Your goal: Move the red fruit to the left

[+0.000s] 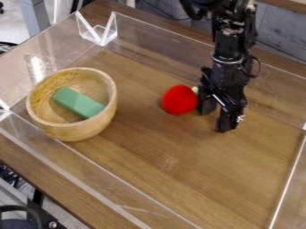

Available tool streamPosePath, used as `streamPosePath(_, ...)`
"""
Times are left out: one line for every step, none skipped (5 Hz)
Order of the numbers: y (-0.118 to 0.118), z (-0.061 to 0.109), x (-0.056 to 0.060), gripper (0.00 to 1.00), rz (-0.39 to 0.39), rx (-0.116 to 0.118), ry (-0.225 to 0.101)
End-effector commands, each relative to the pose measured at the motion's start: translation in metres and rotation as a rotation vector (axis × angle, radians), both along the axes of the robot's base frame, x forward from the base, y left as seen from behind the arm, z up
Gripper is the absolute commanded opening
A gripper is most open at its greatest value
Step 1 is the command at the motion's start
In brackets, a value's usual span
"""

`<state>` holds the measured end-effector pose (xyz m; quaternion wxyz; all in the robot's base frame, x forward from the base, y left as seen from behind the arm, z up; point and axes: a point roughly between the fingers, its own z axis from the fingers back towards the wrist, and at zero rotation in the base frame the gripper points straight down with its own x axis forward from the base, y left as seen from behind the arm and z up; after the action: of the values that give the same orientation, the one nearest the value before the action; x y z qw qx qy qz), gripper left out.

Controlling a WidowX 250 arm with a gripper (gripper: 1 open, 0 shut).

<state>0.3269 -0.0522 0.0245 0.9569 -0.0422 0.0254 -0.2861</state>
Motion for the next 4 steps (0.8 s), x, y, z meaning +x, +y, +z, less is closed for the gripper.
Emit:
streamPosePath(-0.004,0.017,0.006,1.00,0.034,-0.009,-0.055)
streamPosePath(-0.010,0.020,0.001,1.00,0.078,-0.002,-0.051)
streamPosePath(-0.009,0.024,0.002,0.00,0.097,0.004,-0.047)
streamPosePath(-0.008,0.029,0.004,0.00,0.048,0.012,-0.050)
